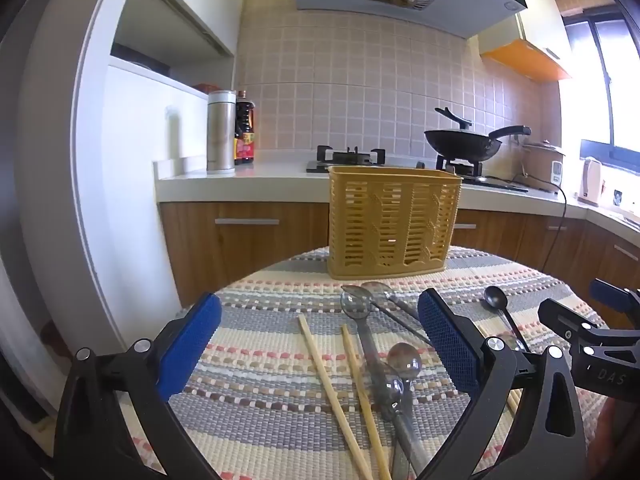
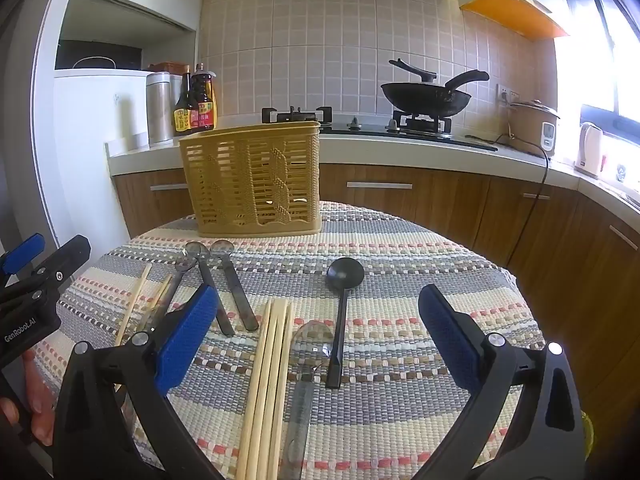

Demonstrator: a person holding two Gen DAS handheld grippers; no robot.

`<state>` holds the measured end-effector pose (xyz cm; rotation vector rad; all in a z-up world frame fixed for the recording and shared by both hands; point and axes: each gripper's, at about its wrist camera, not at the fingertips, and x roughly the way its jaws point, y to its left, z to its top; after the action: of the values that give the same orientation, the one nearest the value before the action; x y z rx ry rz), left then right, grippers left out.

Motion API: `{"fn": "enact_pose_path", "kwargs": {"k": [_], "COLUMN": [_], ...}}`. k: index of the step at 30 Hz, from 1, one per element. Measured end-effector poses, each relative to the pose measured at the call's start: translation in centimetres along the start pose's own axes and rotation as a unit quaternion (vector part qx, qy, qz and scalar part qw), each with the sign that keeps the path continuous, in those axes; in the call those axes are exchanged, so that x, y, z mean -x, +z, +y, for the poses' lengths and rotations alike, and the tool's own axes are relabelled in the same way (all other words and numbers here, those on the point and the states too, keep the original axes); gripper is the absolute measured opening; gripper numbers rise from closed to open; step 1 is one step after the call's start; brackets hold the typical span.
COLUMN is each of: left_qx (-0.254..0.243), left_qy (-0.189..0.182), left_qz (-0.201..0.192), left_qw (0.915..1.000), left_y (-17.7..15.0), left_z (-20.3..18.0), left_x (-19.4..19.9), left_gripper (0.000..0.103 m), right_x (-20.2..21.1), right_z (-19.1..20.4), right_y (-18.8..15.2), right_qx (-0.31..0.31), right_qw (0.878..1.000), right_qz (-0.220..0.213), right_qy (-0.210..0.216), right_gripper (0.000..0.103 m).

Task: Organize utensils

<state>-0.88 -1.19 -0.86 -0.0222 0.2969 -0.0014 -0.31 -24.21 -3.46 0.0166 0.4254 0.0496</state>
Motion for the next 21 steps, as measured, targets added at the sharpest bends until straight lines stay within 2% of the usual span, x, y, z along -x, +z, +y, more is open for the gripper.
{"fn": "enact_pose_path", "kwargs": {"k": [21], "left_qx": [0.0], "left_qy": [-0.001], "left_qz": [0.001], "left_qw": [1.0], "left_y": [0.13], "left_z": [0.12], "left_x": [-0.03], "left_gripper": [0.096], "right_x": [-0.15], "right_z": [-0.02], "right_y": [-0.01], "right_qx": [0.002], "right_qw": [1.0], "right_qz": [0.001], "right_qy": [0.0], "right_gripper": [0.096]}}
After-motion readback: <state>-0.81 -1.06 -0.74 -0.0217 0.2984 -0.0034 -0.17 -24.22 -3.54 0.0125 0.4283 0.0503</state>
